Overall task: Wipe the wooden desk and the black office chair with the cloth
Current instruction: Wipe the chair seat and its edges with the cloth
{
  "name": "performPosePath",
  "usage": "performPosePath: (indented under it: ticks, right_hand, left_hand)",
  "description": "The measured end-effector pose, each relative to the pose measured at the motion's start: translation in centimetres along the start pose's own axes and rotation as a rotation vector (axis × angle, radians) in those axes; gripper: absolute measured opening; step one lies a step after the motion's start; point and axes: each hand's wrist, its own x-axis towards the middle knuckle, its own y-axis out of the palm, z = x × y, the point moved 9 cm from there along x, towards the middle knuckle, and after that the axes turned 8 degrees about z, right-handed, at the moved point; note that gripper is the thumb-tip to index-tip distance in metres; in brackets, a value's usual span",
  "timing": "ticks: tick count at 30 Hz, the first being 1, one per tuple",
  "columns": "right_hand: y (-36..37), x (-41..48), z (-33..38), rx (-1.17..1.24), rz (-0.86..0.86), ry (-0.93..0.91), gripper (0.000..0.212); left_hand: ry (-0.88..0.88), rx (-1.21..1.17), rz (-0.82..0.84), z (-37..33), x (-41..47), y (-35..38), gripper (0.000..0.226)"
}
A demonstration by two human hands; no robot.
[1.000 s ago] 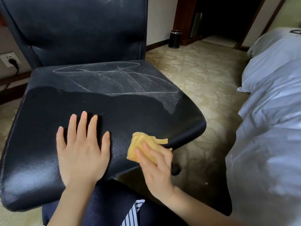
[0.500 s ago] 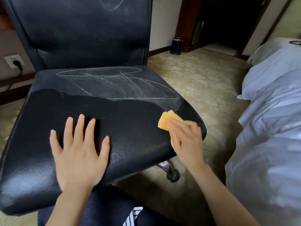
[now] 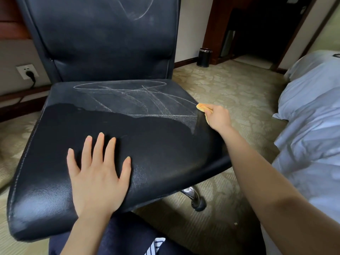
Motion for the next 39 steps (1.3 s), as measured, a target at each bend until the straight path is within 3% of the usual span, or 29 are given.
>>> performPosePath:
  ticks: [11,17,23,27,34,39]
  right_hand:
    - [1.2,-9.7,6.8,-0.045,-0.009,-0.287,0.034]
    - [2.8,-16.4,13.9,0.082,-0.013,-0.507,0.034]
    - [5.4,-18.3,19.7,0.121,0.011,-0.669,0.028]
    - [5.5,-18.1,19.1,0.063,0.023,-0.757,0.033]
    - [2.1,-17.1,13.5,-0.011,-0.111,-0.628,0.033]
    - [0.6,-12.5,7.1,-0.054,-0.039,-0.409,0.033]
  left_hand:
    - [0.014,-0.004,-0.008,1.6,0.5,0.1,0.065]
    - [0.047,0.004,-0.001,2.7,0.9,0.2,0.065]
    - [0.085,-0.015,0.014,3.4,1.3,0.3,0.065]
    - [0.088,-0.034,0.029,3.9,1.6,0.5,0.067]
    - [0.08,-0.035,0.033,4.4,1.7,0.4,0.068]
    - [0.071,-0.046,0.027,4.2,1.6,0.3,0.069]
